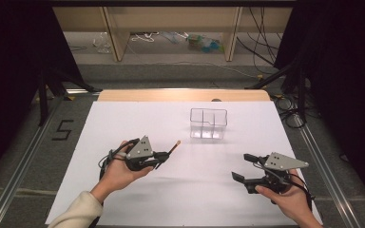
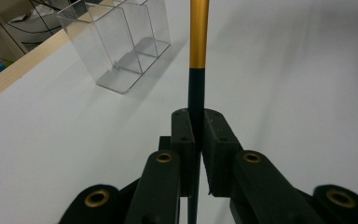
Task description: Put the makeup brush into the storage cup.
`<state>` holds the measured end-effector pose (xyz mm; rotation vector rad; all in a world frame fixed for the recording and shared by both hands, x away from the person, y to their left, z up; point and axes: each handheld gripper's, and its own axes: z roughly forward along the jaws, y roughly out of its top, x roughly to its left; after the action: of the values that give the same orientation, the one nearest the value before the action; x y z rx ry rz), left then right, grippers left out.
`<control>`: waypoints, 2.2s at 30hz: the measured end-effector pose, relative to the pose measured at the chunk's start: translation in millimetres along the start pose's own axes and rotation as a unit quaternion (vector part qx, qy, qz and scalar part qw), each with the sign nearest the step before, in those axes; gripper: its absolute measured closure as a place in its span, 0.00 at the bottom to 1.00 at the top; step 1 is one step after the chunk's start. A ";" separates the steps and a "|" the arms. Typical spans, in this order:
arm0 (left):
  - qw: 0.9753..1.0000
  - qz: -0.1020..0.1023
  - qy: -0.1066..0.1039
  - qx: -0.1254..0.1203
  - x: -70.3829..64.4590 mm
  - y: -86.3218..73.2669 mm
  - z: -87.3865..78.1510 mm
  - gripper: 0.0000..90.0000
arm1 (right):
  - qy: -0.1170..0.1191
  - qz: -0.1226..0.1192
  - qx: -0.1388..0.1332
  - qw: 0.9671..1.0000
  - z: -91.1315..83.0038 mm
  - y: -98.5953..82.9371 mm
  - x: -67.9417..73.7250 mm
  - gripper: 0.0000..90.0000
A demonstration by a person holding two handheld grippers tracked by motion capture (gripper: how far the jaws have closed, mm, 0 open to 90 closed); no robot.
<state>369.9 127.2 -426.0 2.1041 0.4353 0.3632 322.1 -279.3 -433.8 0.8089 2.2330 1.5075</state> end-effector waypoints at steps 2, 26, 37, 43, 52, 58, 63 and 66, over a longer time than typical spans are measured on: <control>1.000 -0.001 -0.003 -0.003 -1.2 1.2 1.7 0.93 | 0.001 0.000 -0.007 1.000 2.1 -0.3 0.3 0.23; 1.000 0.009 -0.016 -0.011 -13.2 13.9 17.3 0.93 | 0.020 0.019 -0.013 1.000 10.6 2.5 1.8 0.25; 1.000 0.015 -0.021 -0.010 -16.2 17.7 21.6 0.93 | 0.023 0.019 -0.017 0.999 15.5 3.1 2.6 0.25; 1.000 0.014 -0.023 -0.013 -19.0 20.0 24.2 0.93 | 0.027 0.020 -0.021 0.999 18.3 4.0 3.6 0.25; 0.999 0.021 -0.032 -0.017 -25.2 28.0 33.3 0.93 | 0.029 0.022 -0.023 0.999 21.6 4.9 3.8 0.26; 0.999 0.023 -0.037 -0.018 -27.9 32.3 38.3 0.93 | 0.029 0.020 -0.025 0.999 23.2 5.3 3.5 0.26; 0.999 0.029 -0.038 -0.017 -29.9 35.3 41.2 0.93 | 0.022 0.023 -0.008 0.999 21.0 6.7 3.8 0.26; 0.999 0.026 -0.039 -0.020 -32.1 37.0 44.0 0.93 | 0.026 0.029 -0.005 0.999 21.8 6.8 4.4 0.27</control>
<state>365.7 61.8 -420.8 2.0856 0.3251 0.3159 332.6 -258.7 -435.8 0.8474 2.2561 1.5812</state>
